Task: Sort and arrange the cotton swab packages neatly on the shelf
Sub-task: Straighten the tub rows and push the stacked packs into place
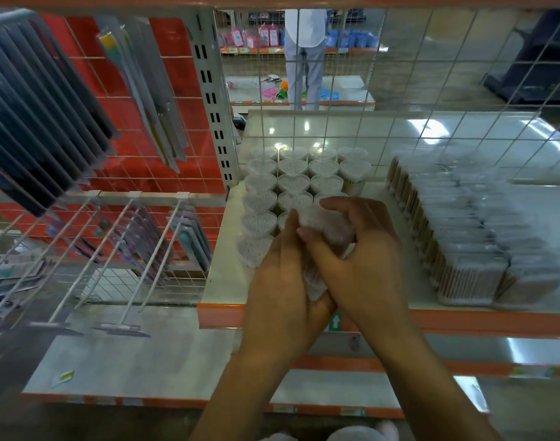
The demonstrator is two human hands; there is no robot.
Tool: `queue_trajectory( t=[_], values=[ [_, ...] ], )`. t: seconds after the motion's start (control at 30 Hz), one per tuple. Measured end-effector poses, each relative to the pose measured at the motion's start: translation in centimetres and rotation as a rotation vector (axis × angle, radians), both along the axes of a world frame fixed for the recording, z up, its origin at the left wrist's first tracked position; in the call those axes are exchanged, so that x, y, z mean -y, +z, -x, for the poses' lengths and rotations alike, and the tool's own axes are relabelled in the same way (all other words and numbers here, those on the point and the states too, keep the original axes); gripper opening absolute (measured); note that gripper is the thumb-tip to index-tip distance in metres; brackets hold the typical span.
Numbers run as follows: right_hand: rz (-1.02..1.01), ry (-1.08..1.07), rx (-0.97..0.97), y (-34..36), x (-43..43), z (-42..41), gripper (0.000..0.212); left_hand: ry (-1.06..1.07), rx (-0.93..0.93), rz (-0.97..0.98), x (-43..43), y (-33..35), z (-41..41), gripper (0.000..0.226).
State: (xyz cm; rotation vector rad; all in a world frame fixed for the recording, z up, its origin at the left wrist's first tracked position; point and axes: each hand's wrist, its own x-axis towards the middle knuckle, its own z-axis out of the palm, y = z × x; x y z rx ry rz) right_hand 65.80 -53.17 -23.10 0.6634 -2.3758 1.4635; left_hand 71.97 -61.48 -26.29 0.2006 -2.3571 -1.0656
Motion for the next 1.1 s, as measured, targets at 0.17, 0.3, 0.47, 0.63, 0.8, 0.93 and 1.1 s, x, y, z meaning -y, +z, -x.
queue_trajectory(
  t=[0.17, 0.3, 0.47, 0.63, 0.8, 0.93, 1.1],
  values=[
    [-0.054, 0.045, 0.021, 0.5, -0.1, -0.5, 0.041, 0.036, 0.051, -0.02, 0.6, -0.1, 0.4, 0.094],
    [-0.093, 0.119, 0.018, 0.8, -0.2, -1.0, 0.044, 0.038, 0.026, -0.076, 1.2, 0.2, 0.4, 0.086],
    [-0.093, 0.208, 0.013, 1.3, -0.5, -1.0, 0.045, -0.009, 0.005, -0.178, 2.2, 0.9, 0.4, 0.071],
    [-0.106, 0.356, 0.064, 1.7, -1.0, -0.7, 0.045, -0.12, 0.083, -0.255, 3.0, 1.7, -0.1, 0.056],
    [-0.233, 0.523, 0.08, 2.0, -1.3, -0.3, 0.059, -0.219, 0.146, -0.381, 3.4, 1.3, -0.1, 0.065],
    [-0.305, 0.556, 0.043, 1.9, -1.8, 0.3, 0.058, -0.231, 0.164, -0.437, 3.7, 0.9, -0.2, 0.061],
    [-0.348, 0.497, -0.039, 1.5, -2.0, 1.0, 0.051, -0.17, 0.137, -0.261, 3.7, 0.5, -0.1, 0.055]
  ],
)
